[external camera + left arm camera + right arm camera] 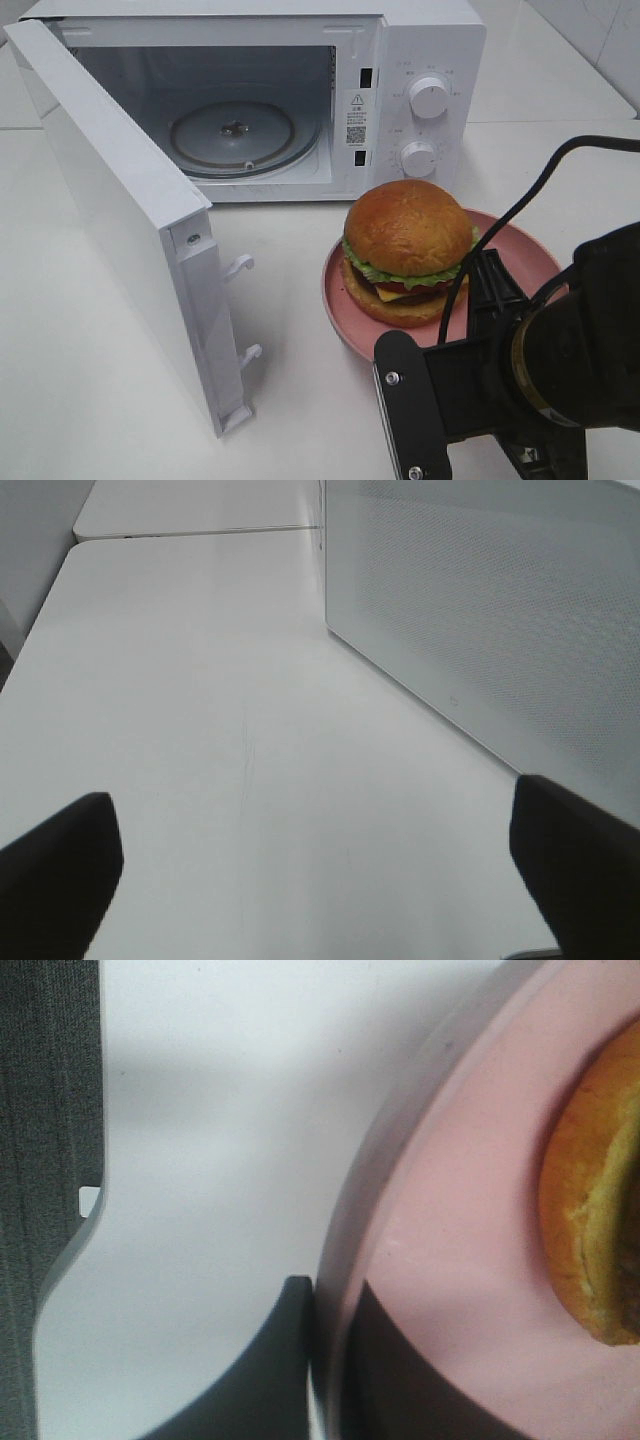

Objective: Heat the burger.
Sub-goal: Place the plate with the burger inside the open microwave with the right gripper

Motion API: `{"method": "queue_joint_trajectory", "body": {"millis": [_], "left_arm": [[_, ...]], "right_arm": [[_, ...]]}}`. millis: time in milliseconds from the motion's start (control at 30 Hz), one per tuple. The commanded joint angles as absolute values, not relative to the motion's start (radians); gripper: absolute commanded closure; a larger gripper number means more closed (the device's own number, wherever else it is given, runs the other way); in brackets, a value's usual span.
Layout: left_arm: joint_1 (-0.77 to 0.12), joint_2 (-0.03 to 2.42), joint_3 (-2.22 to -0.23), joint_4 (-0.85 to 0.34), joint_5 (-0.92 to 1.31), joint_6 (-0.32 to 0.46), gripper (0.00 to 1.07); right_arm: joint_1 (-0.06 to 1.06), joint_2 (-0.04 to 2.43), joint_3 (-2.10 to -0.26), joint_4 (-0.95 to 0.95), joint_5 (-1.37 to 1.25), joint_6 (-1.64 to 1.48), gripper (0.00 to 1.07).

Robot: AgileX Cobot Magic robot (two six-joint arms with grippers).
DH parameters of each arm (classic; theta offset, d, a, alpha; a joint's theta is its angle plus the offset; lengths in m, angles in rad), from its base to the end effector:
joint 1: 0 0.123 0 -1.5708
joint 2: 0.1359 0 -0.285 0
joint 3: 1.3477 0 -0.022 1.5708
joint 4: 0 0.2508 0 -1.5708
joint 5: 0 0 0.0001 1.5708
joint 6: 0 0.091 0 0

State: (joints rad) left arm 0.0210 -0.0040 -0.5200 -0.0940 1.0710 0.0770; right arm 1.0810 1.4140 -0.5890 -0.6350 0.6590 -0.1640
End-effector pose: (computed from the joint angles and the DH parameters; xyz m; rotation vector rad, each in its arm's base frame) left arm -0.0083 -0.0077 0.2822 0.0630 2.0264 -0.0503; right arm 0.1315 0.1763 0.1739 -2.0997 1.8070 -0.4366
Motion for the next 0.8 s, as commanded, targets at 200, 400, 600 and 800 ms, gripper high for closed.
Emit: {"method": "queue_joint_trajectory", "body": {"millis": [200,400,600,800], "left_arm": [[0.022,-0.022,-0.516,-0.094,1.068,0.076,0.09],[0.022,-0.022,-0.516,-0.094,1.068,0.076,0.09],[0.022,-0.022,-0.516,-0.094,1.068,0.076,0.09],[0.022,-0.022,-0.516,-0.094,1.068,0.076,0.09]], "right_arm": [[1.004,1.406,-0.587,-0.714,0.558,-0.255,1.07],[0.917,1.406,-0.587,-0.710,0.435,-0.445,1.07],[0.867,1.406,-0.587,-0.688,0.352,-0.562,1.07],[0.795,1.406,-0.587,-0.565,0.309,-0.781,1.07]]}}
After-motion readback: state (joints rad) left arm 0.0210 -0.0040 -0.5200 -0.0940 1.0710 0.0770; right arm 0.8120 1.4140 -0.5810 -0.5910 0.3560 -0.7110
